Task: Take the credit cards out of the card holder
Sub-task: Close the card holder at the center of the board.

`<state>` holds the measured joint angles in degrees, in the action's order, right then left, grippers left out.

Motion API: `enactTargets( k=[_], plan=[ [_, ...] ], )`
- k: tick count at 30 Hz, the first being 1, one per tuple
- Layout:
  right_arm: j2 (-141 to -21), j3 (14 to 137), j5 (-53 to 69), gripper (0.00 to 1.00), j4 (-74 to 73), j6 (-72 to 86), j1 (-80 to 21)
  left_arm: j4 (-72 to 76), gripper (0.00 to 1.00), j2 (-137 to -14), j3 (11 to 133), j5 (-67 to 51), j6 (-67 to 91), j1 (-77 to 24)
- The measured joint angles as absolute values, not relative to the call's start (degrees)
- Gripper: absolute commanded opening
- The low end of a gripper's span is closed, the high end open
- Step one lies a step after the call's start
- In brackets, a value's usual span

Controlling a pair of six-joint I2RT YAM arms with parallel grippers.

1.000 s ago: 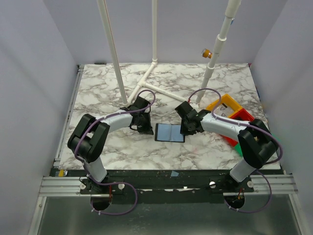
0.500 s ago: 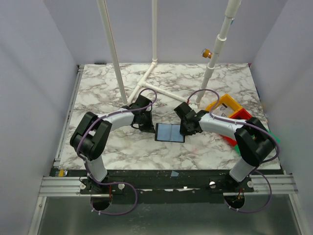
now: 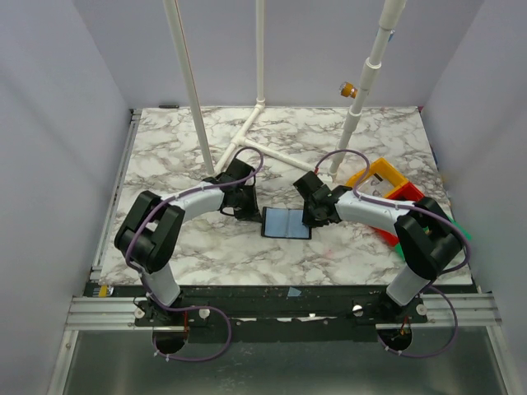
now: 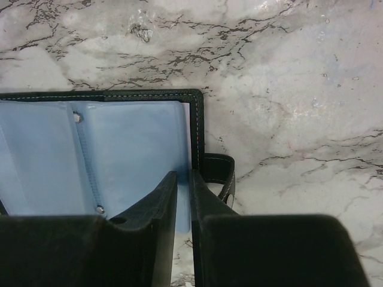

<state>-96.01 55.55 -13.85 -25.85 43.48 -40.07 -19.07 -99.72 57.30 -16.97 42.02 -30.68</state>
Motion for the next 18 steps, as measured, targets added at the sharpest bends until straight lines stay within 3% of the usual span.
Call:
enactTargets(
  k=[18],
  plan=[
    [-95.9, 55.1, -13.0, 0.15, -24.8, 43.5, -40.1, -16.3, 0.0, -95.9, 57.3, -24.3, 44.9, -30.8]
  ],
)
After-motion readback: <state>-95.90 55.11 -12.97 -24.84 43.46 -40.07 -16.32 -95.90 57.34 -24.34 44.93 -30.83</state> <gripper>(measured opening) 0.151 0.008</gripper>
